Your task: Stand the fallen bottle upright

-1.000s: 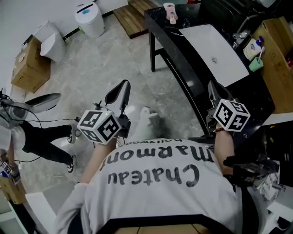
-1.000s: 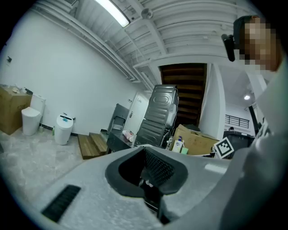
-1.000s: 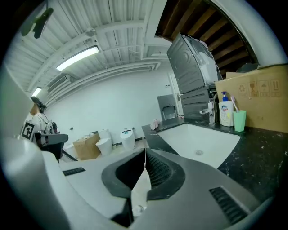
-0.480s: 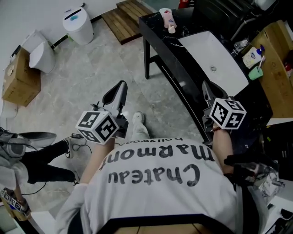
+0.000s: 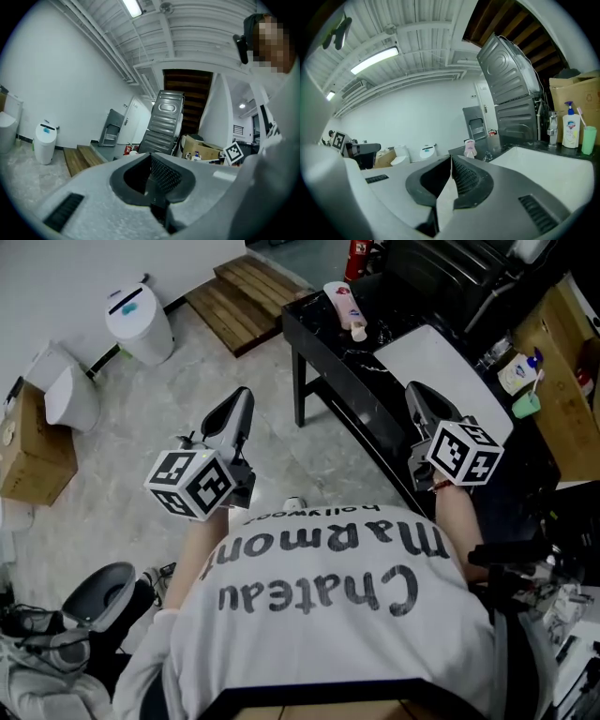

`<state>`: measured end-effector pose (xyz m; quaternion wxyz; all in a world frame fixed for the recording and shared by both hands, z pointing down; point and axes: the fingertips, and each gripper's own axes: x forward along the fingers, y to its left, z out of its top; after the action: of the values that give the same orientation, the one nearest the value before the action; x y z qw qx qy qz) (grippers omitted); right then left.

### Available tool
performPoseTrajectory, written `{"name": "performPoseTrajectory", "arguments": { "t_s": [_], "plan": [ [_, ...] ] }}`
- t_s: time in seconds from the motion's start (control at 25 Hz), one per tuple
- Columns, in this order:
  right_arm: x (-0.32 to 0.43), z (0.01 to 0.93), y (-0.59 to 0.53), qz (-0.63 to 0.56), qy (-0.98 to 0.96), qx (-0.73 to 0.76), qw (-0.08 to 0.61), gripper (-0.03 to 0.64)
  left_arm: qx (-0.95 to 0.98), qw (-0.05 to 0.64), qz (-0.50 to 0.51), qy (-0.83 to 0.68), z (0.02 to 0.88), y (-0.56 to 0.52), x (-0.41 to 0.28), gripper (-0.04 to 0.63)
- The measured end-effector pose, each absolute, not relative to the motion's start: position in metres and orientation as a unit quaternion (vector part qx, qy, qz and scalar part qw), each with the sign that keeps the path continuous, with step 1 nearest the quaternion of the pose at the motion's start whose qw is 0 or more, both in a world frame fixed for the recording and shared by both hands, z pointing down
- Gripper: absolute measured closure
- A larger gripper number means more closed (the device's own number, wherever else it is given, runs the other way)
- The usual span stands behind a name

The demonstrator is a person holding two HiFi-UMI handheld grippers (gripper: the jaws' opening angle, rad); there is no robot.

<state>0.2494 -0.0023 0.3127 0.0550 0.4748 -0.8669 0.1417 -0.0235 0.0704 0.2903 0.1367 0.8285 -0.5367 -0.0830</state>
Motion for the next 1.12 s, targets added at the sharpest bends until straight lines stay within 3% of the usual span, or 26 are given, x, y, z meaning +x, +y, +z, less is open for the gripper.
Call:
{"name": "performPoseTrajectory", "arguments": {
  "t_s": [0.72, 1.0, 1.12],
  "plan": [
    [0.186, 0.390, -0.116, 0.176, -0.838, 0.497, 0.142, 0.603, 0.837, 0.161, -0.077, -0.517, 0.314, -0.043, -0.107, 0.580],
    [0.174, 0.410, -0.154, 0.209, -0.828, 0.502, 0.140, 0.601, 0.828, 0.186, -0.055, -0.526, 0.340, -0.062, -0.140, 0.580],
    [0.171, 0.417, -0.169, 0.216, -0.824, 0.506, 0.138, 0.547, 0.820, 0.195, -0.053, -0.536, 0.349, -0.066, -0.152, 0.580]
  ]
}}
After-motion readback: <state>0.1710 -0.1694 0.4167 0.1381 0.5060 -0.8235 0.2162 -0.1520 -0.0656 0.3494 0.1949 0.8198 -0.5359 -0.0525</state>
